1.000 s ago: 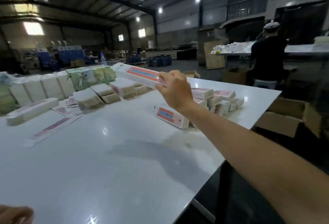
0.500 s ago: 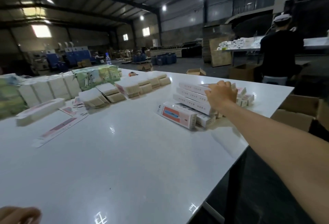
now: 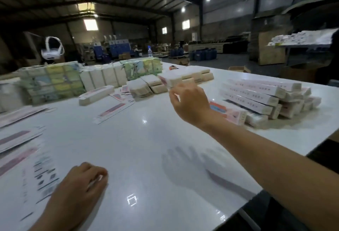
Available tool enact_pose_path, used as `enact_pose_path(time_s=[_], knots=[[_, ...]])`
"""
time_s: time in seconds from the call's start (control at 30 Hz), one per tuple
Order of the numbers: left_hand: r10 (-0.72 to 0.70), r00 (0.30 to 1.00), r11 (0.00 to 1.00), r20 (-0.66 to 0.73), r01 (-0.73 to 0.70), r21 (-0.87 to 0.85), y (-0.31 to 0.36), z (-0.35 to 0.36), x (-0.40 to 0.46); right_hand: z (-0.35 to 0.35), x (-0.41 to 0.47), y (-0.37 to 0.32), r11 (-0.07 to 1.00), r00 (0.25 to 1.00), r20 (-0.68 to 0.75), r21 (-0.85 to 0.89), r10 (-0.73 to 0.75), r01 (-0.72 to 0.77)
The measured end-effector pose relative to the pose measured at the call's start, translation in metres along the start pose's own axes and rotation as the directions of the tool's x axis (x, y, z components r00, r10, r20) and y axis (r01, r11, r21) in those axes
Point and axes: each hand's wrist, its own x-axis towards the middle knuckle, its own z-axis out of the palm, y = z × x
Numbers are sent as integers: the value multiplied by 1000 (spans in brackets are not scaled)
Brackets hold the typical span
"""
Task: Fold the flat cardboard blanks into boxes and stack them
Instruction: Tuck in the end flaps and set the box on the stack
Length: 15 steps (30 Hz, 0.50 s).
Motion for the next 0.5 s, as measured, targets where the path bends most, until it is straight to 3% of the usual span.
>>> enact_pose_path(time_s=[0.13, 0.27, 0.37, 0.5], knots=[[-13, 1000, 1000, 2, 13, 18, 10, -7, -3, 48, -30, -86, 978, 956, 261, 189, -134, 85], [-43, 999, 998, 5, 43, 46, 8, -8, -4, 88, -59, -132, 965, 867, 448, 233, -218, 122], [-62, 998, 996, 21, 61, 58, 5, -8, -4, 105, -69, -139, 967, 823, 519, 217, -231, 135], [-87, 995, 993, 52, 83, 83, 2, -5, -3, 112, -70, -135, 968, 830, 511, 216, -222, 126]])
